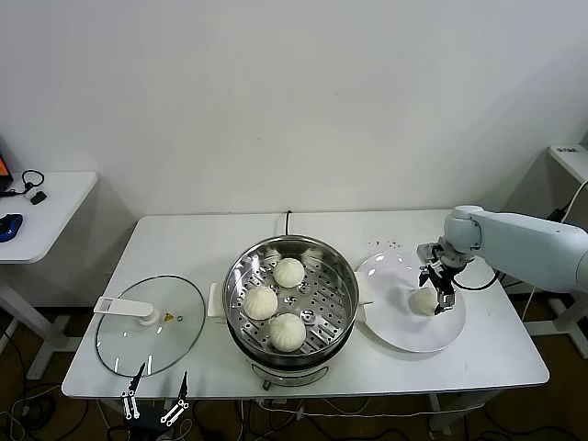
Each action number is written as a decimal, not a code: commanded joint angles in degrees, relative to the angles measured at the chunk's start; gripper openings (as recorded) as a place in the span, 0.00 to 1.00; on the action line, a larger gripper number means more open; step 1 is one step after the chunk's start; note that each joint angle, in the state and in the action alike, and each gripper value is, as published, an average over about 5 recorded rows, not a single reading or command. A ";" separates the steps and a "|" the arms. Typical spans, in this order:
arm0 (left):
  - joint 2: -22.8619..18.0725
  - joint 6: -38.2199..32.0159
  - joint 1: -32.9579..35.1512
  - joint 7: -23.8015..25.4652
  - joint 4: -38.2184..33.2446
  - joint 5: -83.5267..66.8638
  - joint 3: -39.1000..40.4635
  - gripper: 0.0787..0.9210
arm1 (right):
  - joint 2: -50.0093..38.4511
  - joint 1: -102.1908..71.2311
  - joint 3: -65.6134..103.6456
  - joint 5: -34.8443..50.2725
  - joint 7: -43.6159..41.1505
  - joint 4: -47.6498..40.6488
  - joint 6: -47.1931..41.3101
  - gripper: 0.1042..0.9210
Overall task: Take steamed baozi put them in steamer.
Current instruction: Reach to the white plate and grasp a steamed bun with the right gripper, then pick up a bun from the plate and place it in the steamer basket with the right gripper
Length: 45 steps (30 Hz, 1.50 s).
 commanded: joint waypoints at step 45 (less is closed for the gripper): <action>-2.80 -0.21 0.81 0.02 -1.19 0.83 1.09 0.88 | 11.59 53.33 -20.38 49.77 10.43 45.99 -20.41 0.63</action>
